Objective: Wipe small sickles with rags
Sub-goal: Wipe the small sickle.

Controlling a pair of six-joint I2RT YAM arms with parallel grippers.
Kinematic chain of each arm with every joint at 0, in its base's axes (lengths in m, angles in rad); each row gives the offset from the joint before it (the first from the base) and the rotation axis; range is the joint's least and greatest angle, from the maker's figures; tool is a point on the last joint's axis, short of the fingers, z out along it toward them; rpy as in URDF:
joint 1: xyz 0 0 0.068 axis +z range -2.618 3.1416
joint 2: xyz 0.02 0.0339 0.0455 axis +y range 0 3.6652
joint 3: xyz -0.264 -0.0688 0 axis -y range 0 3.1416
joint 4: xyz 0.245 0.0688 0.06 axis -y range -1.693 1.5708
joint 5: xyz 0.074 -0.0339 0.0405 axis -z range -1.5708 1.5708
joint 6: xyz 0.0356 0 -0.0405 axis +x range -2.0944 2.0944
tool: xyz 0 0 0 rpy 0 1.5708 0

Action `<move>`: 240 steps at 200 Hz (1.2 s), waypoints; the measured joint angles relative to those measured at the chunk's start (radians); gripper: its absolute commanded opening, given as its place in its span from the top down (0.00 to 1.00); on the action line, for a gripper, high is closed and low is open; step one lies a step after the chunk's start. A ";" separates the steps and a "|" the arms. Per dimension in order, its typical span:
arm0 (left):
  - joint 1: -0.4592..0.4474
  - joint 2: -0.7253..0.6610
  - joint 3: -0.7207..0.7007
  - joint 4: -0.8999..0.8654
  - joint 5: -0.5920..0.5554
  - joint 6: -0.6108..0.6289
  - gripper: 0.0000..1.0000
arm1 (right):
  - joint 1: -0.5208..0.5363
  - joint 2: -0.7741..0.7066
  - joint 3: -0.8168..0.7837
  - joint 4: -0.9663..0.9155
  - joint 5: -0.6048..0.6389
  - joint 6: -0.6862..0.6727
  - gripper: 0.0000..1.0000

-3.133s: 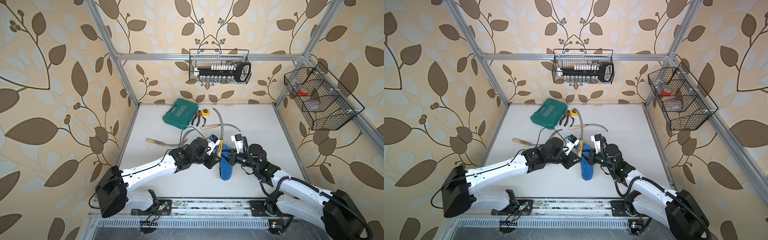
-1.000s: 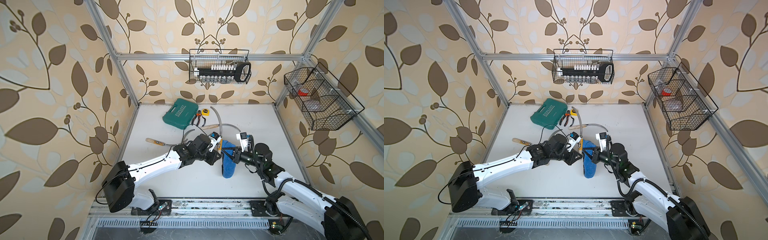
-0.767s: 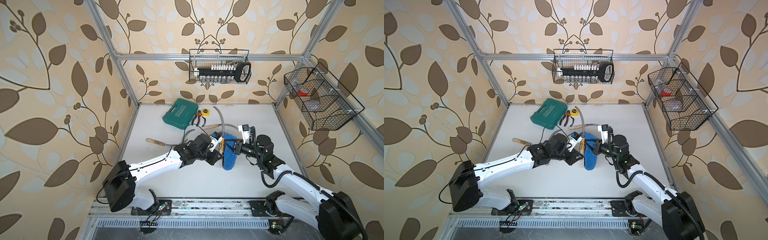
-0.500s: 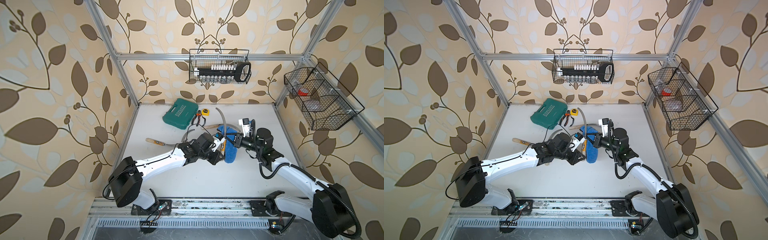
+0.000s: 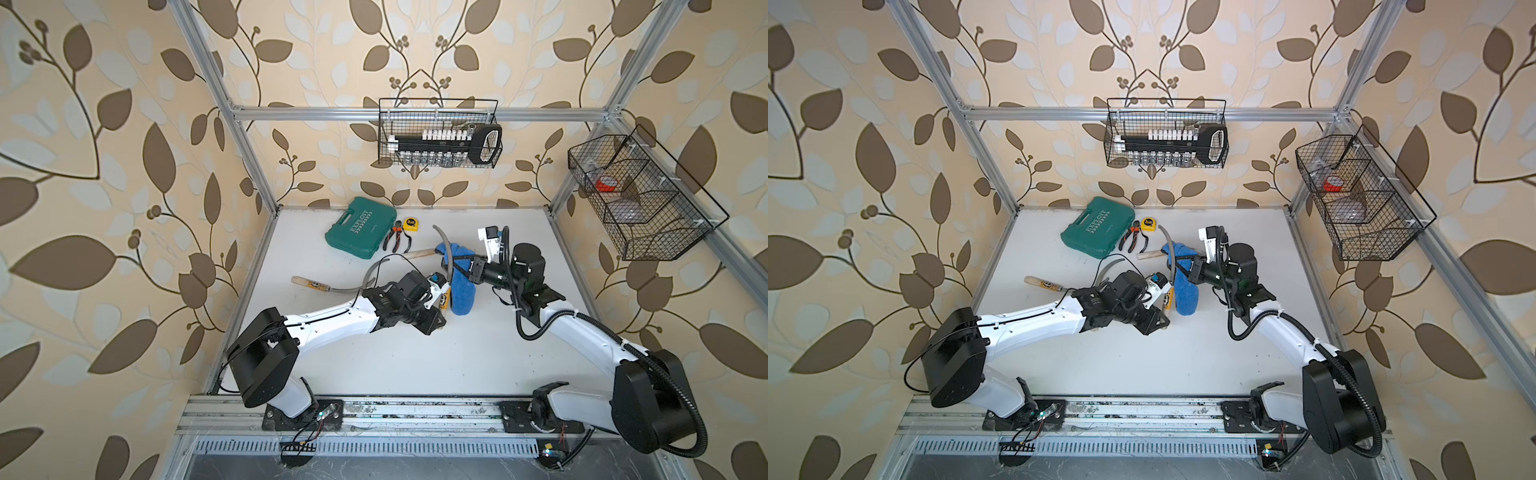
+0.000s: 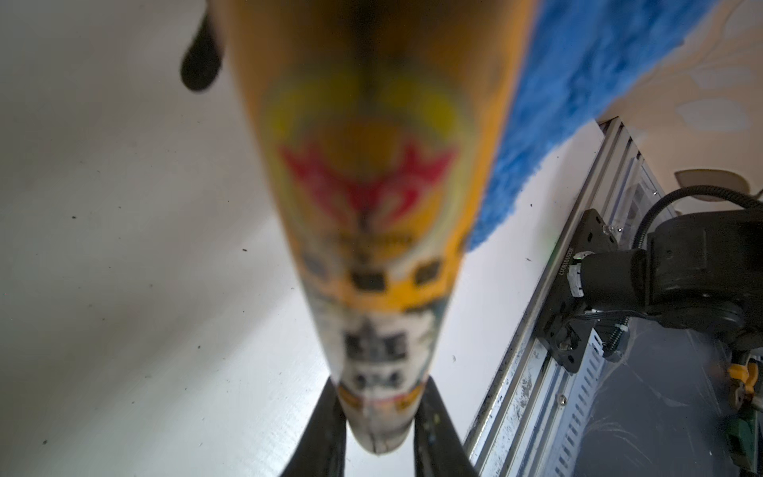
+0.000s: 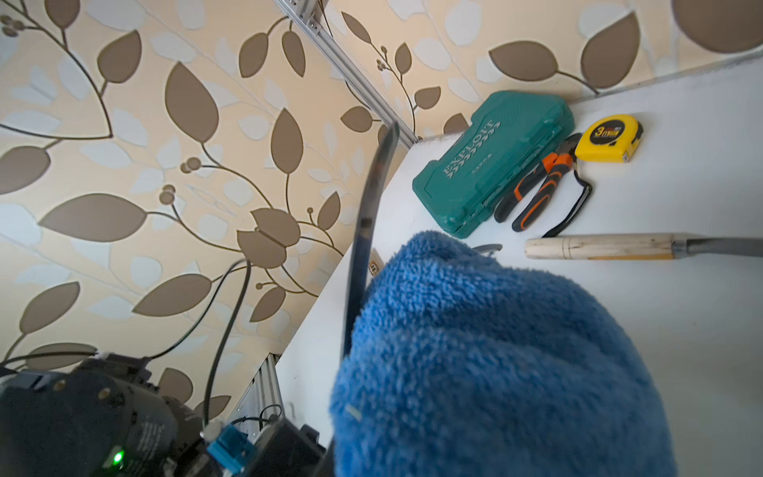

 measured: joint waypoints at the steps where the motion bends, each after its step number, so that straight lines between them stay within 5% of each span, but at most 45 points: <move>1: 0.000 0.000 0.000 0.000 0.000 0.000 1.00 | 0.000 0.001 0.002 0.000 0.000 0.000 1.00; 120: -0.001 0.000 -0.039 0.028 0.058 -0.004 1.00 | -0.006 0.278 0.225 0.008 -0.024 0.022 1.00; 168: -0.001 0.014 -0.039 0.034 0.044 -0.003 1.00 | -0.002 0.246 0.199 0.031 -0.024 0.018 1.00; 240: -0.001 0.022 -0.025 0.003 0.001 0.001 1.00 | 0.013 0.023 -0.056 0.089 0.050 -0.004 1.00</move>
